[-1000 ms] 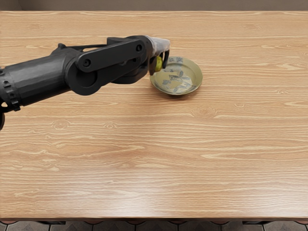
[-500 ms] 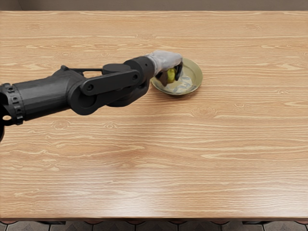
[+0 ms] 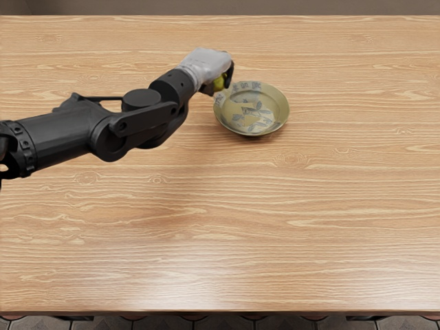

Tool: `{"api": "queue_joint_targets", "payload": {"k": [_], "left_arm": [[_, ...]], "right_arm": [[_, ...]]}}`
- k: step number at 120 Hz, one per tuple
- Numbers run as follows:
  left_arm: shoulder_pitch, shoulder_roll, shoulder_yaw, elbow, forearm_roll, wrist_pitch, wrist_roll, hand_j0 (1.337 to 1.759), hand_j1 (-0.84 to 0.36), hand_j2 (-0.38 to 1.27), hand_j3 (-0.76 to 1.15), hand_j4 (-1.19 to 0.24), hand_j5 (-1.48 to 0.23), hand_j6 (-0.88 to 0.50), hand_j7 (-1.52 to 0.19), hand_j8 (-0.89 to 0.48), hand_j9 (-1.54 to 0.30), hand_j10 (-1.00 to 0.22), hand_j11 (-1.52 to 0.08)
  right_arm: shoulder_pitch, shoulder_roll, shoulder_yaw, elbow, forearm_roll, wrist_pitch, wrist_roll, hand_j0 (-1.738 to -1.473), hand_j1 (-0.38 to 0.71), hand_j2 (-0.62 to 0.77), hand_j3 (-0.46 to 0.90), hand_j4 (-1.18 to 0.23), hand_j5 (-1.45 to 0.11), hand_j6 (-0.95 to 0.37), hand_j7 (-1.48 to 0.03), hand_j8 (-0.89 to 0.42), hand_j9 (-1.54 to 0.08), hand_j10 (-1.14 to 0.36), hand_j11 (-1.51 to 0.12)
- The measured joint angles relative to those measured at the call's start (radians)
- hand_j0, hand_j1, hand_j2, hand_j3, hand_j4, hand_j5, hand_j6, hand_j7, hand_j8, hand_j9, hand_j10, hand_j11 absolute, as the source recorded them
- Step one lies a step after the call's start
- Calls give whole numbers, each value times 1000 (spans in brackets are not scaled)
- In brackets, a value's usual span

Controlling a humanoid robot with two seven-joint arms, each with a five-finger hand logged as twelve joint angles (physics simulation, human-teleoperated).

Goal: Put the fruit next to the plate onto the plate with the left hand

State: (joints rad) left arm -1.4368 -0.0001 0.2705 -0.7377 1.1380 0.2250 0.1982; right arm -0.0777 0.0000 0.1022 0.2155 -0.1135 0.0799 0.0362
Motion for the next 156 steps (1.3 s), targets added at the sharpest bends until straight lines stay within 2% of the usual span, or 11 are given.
{"api": "queue_joint_targets", "payload": {"k": [16, 43, 65, 69, 84, 101, 124, 156], "left_arm": [[5, 0, 27, -3, 2, 8, -26, 1652, -456, 360, 0, -704, -1132, -215, -1047, -266, -1007, -768, -1004], [10, 0, 48, -84, 1, 7, -64, 1652, -453, 354, 0, -694, -1135, -211, -1051, -269, -1009, -758, -1010], [-1, 0, 50, -97, 3, 7, -73, 1653, -451, 358, 0, -685, -1116, -223, -1030, -274, -988, -750, -987], [-3, 0, 48, -97, 0, 10, -73, 1654, -404, 315, 0, -638, -1025, -238, -948, -283, -910, -697, -908], [-1, 0, 31, -99, -11, 59, -75, 1656, -67, 174, 0, -355, -564, -139, -522, -164, -502, -388, -500], [-2, 0, 26, -105, -15, 77, -75, 1657, 142, 88, 0, -178, -282, -71, -261, -83, -251, -194, -250], [-2, 0, 23, -107, -20, 82, -75, 1658, 269, 35, 0, -71, -110, -29, -102, -34, -98, -77, -98], [1, 0, 23, -108, -33, 81, -76, 1658, 328, 11, 0, -20, -30, -9, -28, -10, -27, -21, -27]], "right_arm": [[0, 0, 0, 1, 0, 1, -1, -1658, -310, -7, 0, -33, -43, -33, -43, -33, -43, -33, -43], [0, 0, 0, 1, 0, 1, -1, -1658, -310, -7, 0, -33, -43, -33, -43, -33, -43, -33, -43], [-1, 0, 0, 2, 0, 1, -1, -1658, -310, -7, 0, -33, -43, -33, -43, -33, -43, -33, -43], [-1, 0, 0, 2, 0, 1, -1, -1658, -310, -7, 0, -33, -43, -33, -43, -33, -43, -33, -43], [-1, 0, 0, 2, 0, 0, 0, -1658, -310, -7, 0, -33, -43, -33, -43, -33, -43, -33, -43], [-1, 0, 0, 2, 0, 1, 1, -1658, -310, -7, 0, -33, -43, -33, -43, -33, -43, -33, -43], [-1, 0, 1, 3, 0, 1, 1, -1658, -310, -7, 0, -33, -43, -33, -43, -33, -43, -33, -43], [-2, 0, 0, 4, 0, 1, 1, -1658, -310, -7, 0, -33, -43, -33, -43, -33, -43, -33, -43]]}}
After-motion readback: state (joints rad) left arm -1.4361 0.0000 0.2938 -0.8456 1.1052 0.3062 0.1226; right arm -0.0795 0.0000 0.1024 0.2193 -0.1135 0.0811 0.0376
